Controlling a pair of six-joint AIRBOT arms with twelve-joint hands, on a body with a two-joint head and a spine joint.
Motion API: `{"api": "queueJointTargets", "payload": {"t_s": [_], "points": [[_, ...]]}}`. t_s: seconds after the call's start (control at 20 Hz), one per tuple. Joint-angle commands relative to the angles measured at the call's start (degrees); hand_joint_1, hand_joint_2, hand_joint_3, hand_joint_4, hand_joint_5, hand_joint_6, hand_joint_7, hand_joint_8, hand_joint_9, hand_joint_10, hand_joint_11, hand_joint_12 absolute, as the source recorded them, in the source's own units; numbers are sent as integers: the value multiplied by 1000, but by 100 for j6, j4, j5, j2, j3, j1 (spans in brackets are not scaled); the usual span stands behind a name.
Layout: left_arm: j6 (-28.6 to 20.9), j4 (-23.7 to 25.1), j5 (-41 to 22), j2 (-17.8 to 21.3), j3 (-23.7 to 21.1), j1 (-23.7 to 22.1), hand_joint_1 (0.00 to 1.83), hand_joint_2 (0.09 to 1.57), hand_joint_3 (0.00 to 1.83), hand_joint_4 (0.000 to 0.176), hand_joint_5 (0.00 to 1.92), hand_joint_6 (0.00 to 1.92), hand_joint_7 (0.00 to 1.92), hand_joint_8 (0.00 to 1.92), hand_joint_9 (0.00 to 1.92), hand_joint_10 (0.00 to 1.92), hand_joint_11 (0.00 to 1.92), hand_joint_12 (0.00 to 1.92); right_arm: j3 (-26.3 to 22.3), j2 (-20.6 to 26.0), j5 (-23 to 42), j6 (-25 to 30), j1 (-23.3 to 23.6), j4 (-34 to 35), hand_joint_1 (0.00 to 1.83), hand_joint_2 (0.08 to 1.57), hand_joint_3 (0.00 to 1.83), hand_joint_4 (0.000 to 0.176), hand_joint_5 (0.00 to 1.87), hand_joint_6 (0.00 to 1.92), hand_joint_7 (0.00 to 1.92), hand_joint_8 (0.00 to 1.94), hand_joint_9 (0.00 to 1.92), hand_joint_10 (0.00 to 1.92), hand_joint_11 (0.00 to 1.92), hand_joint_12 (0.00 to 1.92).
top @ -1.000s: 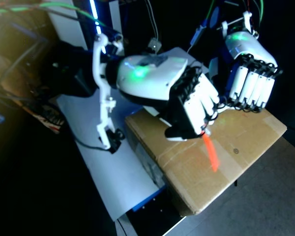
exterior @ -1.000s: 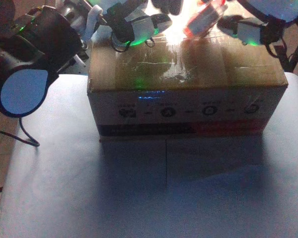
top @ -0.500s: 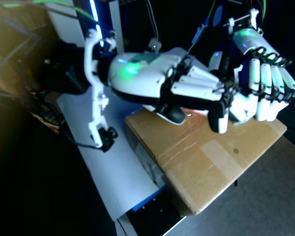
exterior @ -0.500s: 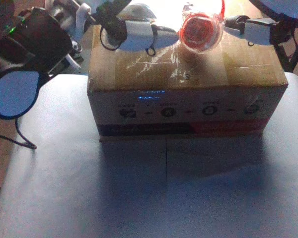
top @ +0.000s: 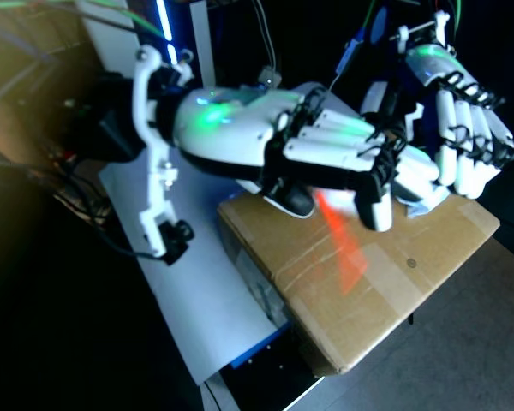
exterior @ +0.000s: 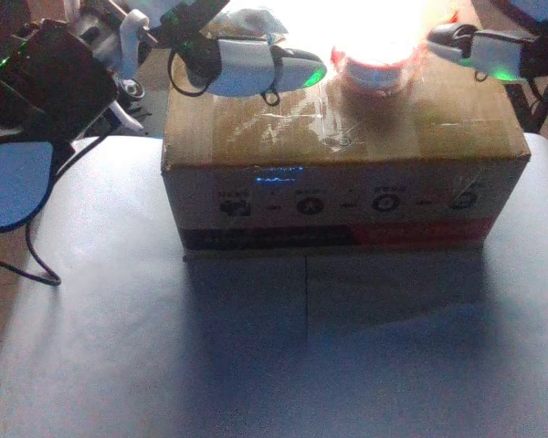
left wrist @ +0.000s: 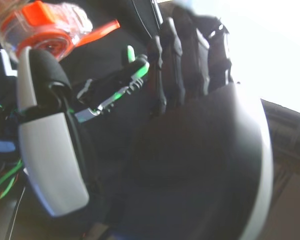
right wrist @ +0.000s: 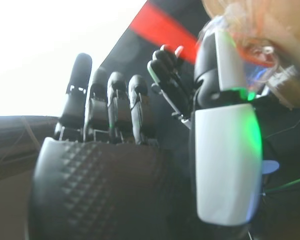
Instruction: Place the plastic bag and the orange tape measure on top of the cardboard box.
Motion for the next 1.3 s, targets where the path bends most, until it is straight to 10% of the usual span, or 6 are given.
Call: {"api": "queueJointTargets", "payload": {"t_s": [0.0, 0.2, 0.35, 0.75, 0.95, 1.25], "points": [[-2, 118, 806, 34, 3, -29, 948, 959, 3, 2, 255, 2, 184, 1, 21, 384, 0, 1154, 20, 30, -680, -46, 62, -171, 1032, 1009, 0, 26, 204, 17, 92, 2, 0, 414, 0, 1418], [-3, 118, 964, 116, -98, 28, 926, 969, 3, 4, 237, 0, 182, 0, 44, 386, 0, 1311, 17, 84, -592, -372, 107, -199, 1021, 953, 0, 2, 185, 10, 111, 7, 0, 324, 0, 1206], [-3, 118, 1240, 304, -266, 48, 938, 1002, 2, 0, 126, 2, 20, 2, 3, 6, 0, 157, -164, 221, -595, -372, 217, -291, 1058, 951, 0, 0, 184, 6, 124, 2, 1, 272, 0, 1084], [-7, 118, 1977, 920, -528, -95, 829, 958, 1, 0, 229, 6, 143, 8, 118, 15, 0, 1002, -676, 718, -1352, -369, 347, -291, 953, 982, 1, 0, 164, 9, 110, 15, 93, 90, 0, 1059], [-9, 118, 2490, 1231, -768, -2, 889, 890, 0, 97, 249, 7, 128, 3, 174, 44, 0, 1464, -985, 926, -2001, -361, 338, -291, 937, 975, 0, 5, 162, 10, 153, 3, 0, 435, 0, 1405], [-64, 118, 3214, 1606, -1014, 194, 962, 920, 2, 21, 344, 27, 307, 37, 314, 105, 0, 1482, -1174, 1185, -2770, 263, -4, -291, 907, 1063, 6, 0, 244, 71, 377, 92, 100, 955, 17, 1788]]}}
